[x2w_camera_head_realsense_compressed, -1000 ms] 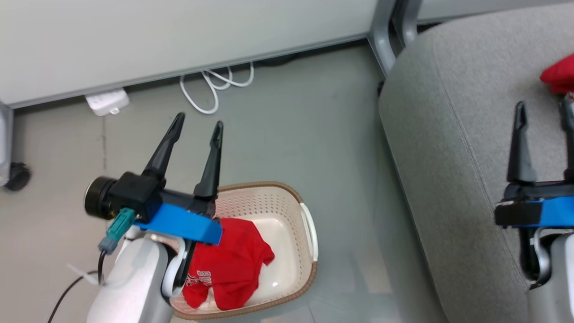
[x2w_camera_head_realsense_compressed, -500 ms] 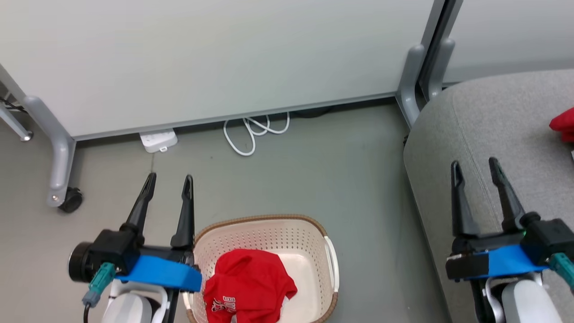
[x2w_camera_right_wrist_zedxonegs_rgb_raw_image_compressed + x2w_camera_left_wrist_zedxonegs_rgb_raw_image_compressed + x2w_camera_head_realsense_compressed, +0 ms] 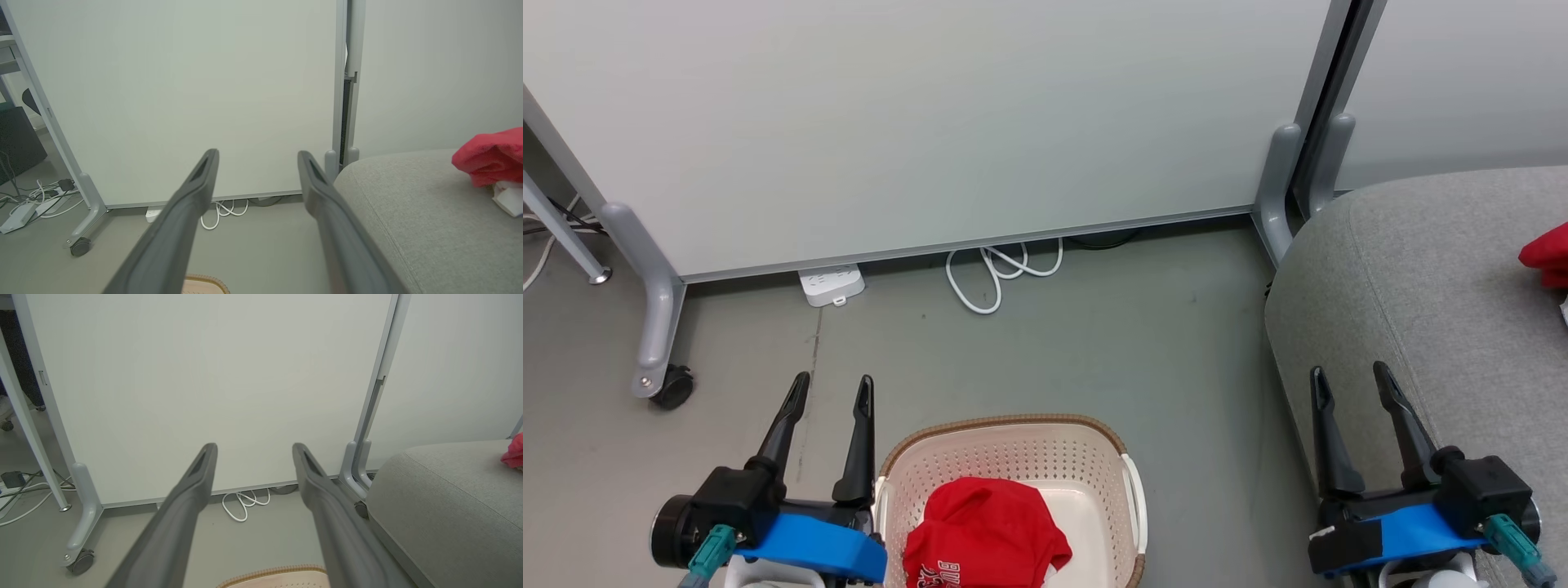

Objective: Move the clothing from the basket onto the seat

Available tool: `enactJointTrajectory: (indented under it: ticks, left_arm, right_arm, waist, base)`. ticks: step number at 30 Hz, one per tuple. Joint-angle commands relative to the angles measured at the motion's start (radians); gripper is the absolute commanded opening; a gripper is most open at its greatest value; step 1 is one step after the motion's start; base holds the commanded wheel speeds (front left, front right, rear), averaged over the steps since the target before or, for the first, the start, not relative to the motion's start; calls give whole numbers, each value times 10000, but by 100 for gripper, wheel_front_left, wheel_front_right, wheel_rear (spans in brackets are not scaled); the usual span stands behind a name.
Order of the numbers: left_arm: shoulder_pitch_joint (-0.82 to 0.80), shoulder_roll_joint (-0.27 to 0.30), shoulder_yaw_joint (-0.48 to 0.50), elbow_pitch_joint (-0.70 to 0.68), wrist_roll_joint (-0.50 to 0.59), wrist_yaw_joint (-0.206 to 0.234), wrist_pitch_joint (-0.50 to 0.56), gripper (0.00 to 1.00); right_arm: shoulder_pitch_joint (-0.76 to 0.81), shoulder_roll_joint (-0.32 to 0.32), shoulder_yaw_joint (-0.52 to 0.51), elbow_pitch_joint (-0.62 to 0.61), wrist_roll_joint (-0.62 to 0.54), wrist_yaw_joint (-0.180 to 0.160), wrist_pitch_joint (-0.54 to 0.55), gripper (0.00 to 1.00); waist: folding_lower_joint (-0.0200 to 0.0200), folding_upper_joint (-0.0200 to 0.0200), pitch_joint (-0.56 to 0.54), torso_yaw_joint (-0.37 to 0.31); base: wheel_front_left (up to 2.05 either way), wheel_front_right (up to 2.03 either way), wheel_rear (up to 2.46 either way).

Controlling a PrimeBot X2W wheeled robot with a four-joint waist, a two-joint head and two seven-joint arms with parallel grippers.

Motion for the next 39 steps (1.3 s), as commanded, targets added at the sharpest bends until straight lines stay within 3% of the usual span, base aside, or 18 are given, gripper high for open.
enactJointTrajectory:
  ticks: [1, 25, 34, 39]
  left_arm:
    - [128, 9, 47, 25, 70, -18, -30, 100]
    - [-404, -9, -197, 440, 189, -202, -30, 100]
    - [-2259, 163, -1141, 1735, 483, -419, -30, 100]
    - [-3505, 437, -2257, 2650, 420, -436, -30, 100]
  right_arm:
    - [143, 52, 39, 27, 70, -10, -9, 100]
    - [-49, 97, 271, 107, 210, -10, -9, 100]
    - [-932, 94, 442, -209, 103, -10, -9, 100]
    - [-1814, 91, 502, -474, 31, -10, -9, 100]
  waist:
    - [0, 0, -20, -10]
    - [0, 0, 206, -154]
    - [0, 0, 1505, -502]
    - [0, 0, 2598, -802]
  base:
    - [0, 0, 0]
    - [0, 0, 0]
    - [0, 0, 0]
    - [0, 0, 0]
